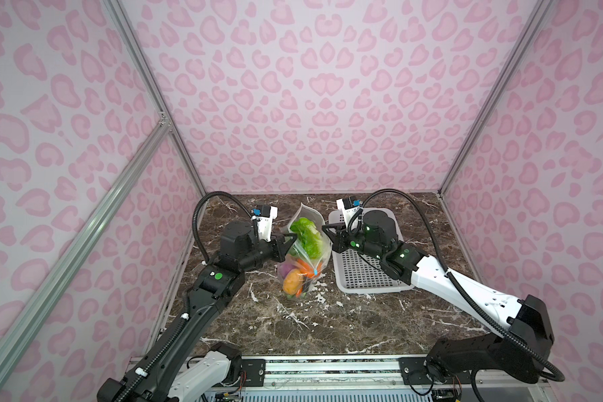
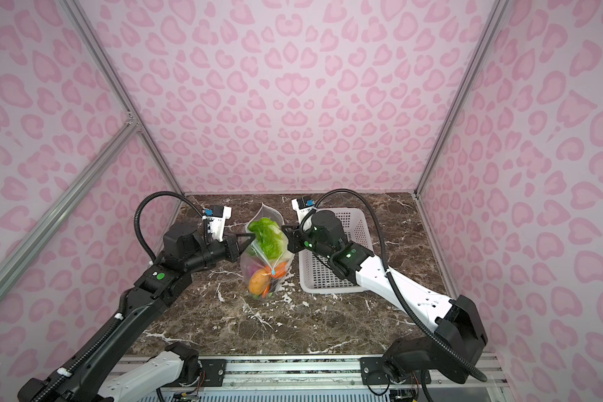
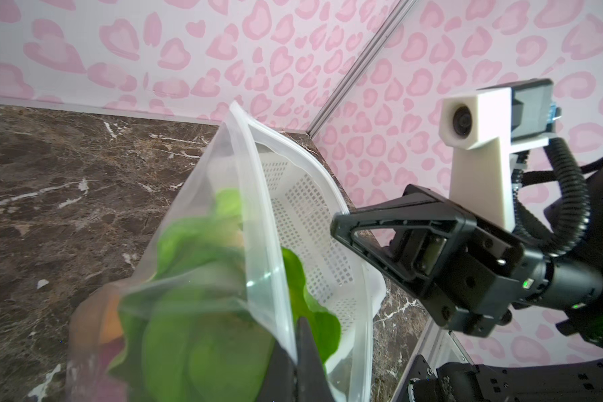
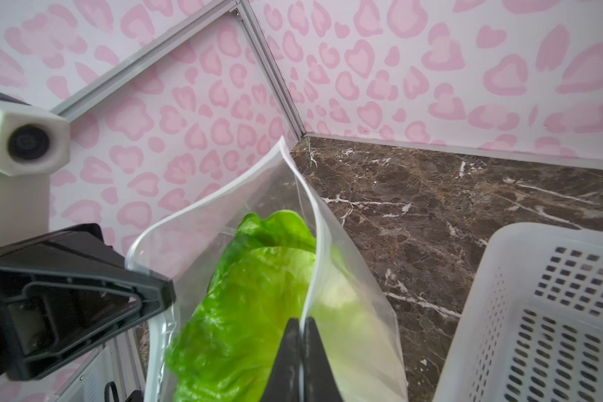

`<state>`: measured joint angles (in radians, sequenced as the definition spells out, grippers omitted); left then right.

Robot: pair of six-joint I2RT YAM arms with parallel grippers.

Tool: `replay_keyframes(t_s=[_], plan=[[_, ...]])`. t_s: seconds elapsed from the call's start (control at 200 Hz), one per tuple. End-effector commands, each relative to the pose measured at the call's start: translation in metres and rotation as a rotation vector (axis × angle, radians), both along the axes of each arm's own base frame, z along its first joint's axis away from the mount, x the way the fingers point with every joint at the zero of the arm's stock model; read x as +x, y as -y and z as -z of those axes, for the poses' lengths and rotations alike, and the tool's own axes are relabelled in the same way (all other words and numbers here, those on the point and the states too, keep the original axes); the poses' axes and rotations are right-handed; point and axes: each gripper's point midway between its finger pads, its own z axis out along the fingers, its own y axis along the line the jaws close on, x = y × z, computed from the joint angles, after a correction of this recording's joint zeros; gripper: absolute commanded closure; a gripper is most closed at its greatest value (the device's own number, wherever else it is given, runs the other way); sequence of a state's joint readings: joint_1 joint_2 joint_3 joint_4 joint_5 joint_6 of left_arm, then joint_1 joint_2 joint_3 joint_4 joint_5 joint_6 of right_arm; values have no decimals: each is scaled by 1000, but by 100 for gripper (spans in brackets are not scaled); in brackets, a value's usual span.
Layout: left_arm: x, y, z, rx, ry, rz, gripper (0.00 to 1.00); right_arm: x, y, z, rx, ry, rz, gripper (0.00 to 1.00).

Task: Place the food in the zip-top bag and seal the zipper
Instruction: 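Grasp the bag mouth edge with the right gripper while the left gripper holds the bag, then lift the bag upright with both grippers and pinch the zipper edges together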

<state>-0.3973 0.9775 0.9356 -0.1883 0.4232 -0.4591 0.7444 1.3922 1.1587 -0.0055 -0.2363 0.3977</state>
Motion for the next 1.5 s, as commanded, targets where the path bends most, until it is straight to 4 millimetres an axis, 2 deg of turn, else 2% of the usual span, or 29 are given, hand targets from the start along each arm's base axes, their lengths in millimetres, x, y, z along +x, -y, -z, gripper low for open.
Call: replay_keyframes(t_s=[0.0,0.14,0.285,0.38,0.605,0.72,0.79,0.865,1.0,1.2,1.225,1.305,1.365,1.495], plan=[[5,-14,-17,22,60,-83,98,-10,-4,2,-33,9,-64,100],[10,-17,-16,31,49,-111,98,-6,12,-1,-26,61,14,100],[16,0,-12,-15,3,-46,98,-9,35,1,-76,101,82,100],[21,18,-11,-34,-39,21,98,-10,59,9,-142,111,156,100],[32,64,-5,-13,-84,137,98,-8,134,37,-214,49,331,100],[33,84,-2,-8,-97,186,98,-10,167,38,-200,43,410,100],[35,91,0,-1,-99,204,98,-14,175,34,-183,55,421,100],[37,94,1,4,-98,209,98,-20,171,28,-169,82,374,100],[38,93,0,30,-79,209,98,-29,149,29,-145,73,243,100],[39,88,-4,71,-53,202,98,-30,123,28,-146,63,121,100],[39,88,-4,77,-54,201,98,-30,120,26,-155,74,111,95],[37,86,-5,85,-49,200,98,-33,111,15,-193,131,72,68],[36,85,-7,91,-42,203,98,-38,106,5,-235,188,46,54],[32,82,-12,101,-25,211,98,-53,92,-13,-322,305,-30,42]])
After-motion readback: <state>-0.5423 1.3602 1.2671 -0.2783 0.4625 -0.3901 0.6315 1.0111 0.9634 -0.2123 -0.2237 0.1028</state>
